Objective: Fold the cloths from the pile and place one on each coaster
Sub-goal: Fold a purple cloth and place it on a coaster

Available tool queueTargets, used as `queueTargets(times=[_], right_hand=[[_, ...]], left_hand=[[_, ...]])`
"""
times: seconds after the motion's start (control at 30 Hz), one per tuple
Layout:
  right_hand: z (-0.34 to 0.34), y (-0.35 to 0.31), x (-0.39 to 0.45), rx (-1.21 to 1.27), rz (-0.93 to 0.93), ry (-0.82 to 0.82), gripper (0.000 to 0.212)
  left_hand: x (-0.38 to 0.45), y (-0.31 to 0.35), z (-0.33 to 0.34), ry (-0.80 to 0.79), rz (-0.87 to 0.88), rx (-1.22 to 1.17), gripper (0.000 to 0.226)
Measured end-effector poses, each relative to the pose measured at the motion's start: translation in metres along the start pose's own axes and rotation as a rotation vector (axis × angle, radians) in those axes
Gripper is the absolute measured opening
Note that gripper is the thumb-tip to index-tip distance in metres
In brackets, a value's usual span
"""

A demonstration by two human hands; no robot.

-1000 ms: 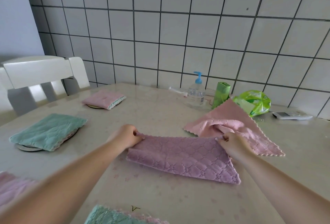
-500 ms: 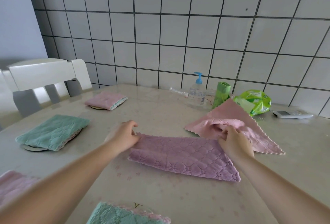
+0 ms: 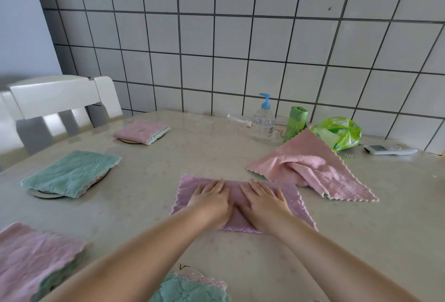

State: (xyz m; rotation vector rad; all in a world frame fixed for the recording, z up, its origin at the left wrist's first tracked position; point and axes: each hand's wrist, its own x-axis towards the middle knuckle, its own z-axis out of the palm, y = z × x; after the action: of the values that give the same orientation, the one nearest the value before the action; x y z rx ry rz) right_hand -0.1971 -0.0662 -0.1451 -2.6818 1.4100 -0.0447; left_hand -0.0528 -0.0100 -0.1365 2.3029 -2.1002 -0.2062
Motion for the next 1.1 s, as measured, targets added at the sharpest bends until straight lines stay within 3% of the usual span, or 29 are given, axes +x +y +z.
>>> queueTargets(times=[0.13,0.53,0.63,0.73,0.87,1.1], right_hand=[[-0.005,0.018,-0.011,-0.009,0.034,-0.022,0.067],[-0.013,0.055,-0.028,-0.037,0.173,-0.067,0.073],[-0.018,0.056,-0.03,-0.114,0.148,0.068,0.062],[-0.028,0.047,-0.02,0.022,0.08,0.226,0.034],[-0.036,0.018,0.011,0.27,-0.006,0.103,0.032],[-0.03,0.001,0.057,0.138,-0.032,0.015,0.025]], left_hand=[[-0.017,-0.019,0.003,-0.021,-0.067,0.035,0.065],[-0.041,-0.066,-0.009,-0.11,-0.225,0.072,0.059],[-0.045,-0.077,-0.017,-0.01,-0.243,0.111,0.053],[-0.048,-0.056,-0.025,0.239,0.016,0.118,0.043],[-0.058,0.01,-0.025,0.205,0.422,0.159,0.033],[-0.05,0.026,-0.013,0.203,0.503,0.24,0.019]])
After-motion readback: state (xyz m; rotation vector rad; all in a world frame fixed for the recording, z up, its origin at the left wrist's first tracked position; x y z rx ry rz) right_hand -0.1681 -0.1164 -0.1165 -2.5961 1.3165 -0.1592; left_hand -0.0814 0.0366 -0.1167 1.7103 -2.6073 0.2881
